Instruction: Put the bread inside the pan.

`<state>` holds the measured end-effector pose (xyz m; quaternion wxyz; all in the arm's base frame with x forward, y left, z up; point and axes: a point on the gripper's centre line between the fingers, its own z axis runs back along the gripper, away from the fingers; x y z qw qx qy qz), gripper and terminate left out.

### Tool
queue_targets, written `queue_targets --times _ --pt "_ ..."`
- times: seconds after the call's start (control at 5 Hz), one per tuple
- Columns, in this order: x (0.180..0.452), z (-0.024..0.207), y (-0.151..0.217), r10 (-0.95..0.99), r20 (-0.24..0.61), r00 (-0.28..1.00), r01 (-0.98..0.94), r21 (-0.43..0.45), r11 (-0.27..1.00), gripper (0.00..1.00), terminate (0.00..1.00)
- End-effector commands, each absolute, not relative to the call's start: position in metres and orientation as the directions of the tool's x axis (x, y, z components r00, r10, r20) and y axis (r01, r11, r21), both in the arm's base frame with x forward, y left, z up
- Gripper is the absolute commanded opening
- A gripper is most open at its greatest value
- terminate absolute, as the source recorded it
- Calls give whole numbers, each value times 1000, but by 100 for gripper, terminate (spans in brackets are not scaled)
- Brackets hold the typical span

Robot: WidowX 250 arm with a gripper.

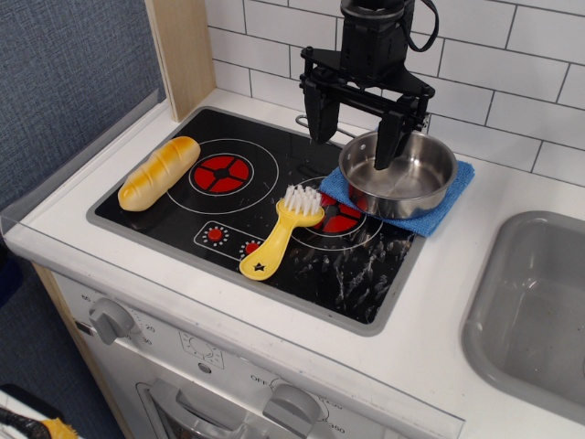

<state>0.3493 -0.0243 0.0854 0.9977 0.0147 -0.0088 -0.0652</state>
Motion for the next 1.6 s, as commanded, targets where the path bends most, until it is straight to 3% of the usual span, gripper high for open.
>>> queue_targets --times 0.0,0.4,0.8,1.0,1.4 --pt "349 85 -24 -130 16 991 130 30 991 100 0" --pt "316 82 60 -25 73 997 20 74 997 100 0" --pt "292 59 159 11 91 996 -19 95 995 100 0" --pt "299 51 187 -13 73 997 7 88 996 100 0" --pt "310 29 172 -40 17 999 38 83 996 100 0"
